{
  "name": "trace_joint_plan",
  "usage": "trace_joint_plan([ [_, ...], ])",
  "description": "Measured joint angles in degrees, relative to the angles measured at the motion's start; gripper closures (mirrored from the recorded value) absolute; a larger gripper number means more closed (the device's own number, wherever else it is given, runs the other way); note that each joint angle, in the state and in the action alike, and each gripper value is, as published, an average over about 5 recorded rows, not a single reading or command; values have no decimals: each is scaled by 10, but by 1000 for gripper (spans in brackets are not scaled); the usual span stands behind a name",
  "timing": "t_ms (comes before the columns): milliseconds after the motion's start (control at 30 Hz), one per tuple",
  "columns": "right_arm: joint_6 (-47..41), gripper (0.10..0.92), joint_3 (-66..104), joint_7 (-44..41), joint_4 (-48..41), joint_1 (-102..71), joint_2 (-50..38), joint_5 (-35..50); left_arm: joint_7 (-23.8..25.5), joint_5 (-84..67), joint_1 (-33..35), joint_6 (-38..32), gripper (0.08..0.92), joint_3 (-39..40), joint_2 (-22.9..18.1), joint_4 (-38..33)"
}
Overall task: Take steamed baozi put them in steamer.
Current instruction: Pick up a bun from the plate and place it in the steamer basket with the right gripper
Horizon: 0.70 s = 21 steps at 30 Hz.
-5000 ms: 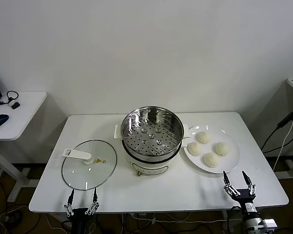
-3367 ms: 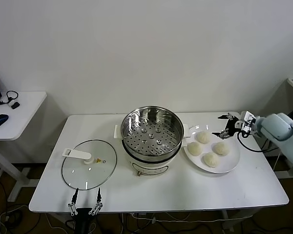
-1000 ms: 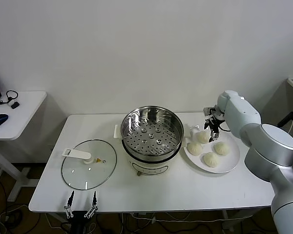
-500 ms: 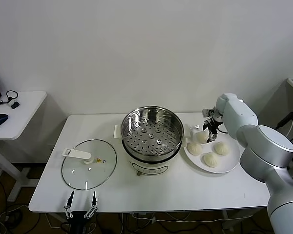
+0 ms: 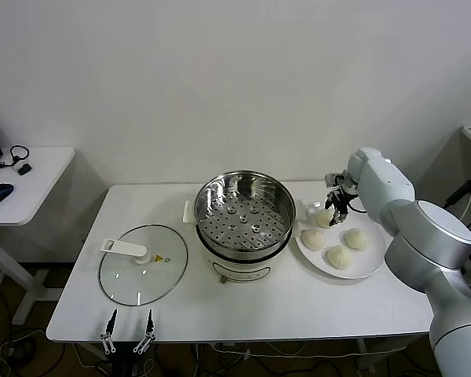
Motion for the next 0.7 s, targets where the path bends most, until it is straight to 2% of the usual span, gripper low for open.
trace_joint_plan([
  [200,-3,427,-66,-11,71,31,-41,56,0,0,0,0,177,-2,0,-1],
  [500,6,425,-234,-14,261,139,-130,178,0,4,-1,0,177,2,0,2],
  [700,50,423,-328,-10,372,229,-155,245,-1,9,0,0,177,4,1,6],
])
